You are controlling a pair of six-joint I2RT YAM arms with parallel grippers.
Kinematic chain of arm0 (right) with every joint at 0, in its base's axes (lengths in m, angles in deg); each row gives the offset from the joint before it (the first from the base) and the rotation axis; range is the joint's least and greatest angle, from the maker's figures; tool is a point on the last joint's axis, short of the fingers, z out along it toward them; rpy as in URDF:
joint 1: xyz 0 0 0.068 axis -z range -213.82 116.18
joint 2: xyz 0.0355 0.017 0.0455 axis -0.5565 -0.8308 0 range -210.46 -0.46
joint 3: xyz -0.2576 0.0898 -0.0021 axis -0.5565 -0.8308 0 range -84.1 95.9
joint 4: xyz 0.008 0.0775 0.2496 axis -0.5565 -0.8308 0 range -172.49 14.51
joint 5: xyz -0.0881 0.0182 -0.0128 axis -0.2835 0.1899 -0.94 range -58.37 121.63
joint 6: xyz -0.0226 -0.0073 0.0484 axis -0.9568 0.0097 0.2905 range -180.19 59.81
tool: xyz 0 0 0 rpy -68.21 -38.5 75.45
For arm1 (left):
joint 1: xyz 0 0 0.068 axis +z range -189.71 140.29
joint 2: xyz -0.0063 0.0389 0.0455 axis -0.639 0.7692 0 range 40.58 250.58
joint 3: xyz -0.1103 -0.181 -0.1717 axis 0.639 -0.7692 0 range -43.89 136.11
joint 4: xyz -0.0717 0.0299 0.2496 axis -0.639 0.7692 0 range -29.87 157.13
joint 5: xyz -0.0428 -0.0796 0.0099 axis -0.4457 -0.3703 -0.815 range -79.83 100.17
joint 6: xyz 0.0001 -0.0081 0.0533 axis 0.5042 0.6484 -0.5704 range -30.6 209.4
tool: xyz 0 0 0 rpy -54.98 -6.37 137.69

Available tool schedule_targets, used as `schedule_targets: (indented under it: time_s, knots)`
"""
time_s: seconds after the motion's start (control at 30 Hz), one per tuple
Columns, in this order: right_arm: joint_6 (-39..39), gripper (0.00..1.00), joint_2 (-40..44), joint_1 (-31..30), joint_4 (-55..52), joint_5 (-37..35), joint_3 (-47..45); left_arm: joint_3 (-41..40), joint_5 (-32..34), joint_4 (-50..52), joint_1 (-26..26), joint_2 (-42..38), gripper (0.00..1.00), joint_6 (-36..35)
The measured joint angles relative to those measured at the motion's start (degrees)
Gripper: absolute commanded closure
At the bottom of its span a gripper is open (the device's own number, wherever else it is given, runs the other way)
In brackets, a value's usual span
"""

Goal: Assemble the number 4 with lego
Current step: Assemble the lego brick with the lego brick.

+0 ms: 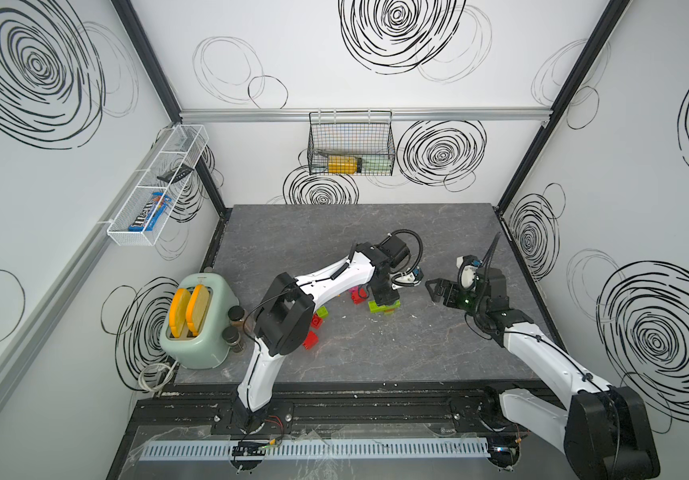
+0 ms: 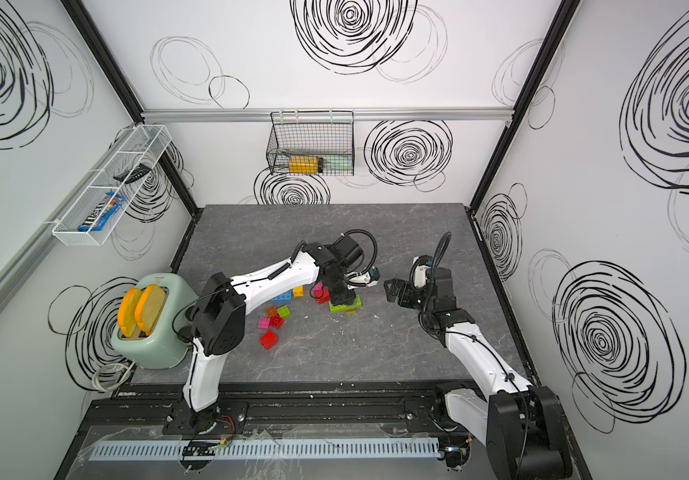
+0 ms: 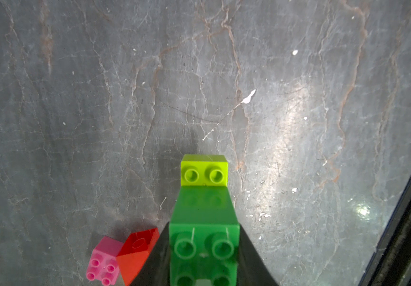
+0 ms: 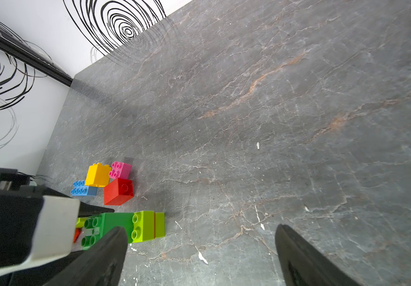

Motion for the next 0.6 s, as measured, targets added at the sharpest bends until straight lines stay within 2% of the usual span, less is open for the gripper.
schedule_targets:
  time_s: [0.43, 0.47, 0.6]
  knots:
    - [-0.2, 0.03, 0.0, 0.0, 0.0, 1.6, 0.0, 2.4, -0.7, 1.6, -0.1, 1.4, 0.98, -0.6]
    - [-0.2, 0.03, 0.0, 0.0, 0.0, 1.6, 0.1, 3.1, -0.9, 2.2, 0.0, 1.7, 0.92, -0.8]
    - [-0.2, 0.03, 0.0, 0.0, 0.1, 1.7, 0.9, 6.2, -1.4, 4.5, 0.3, 3.3, 0.84, -1.3]
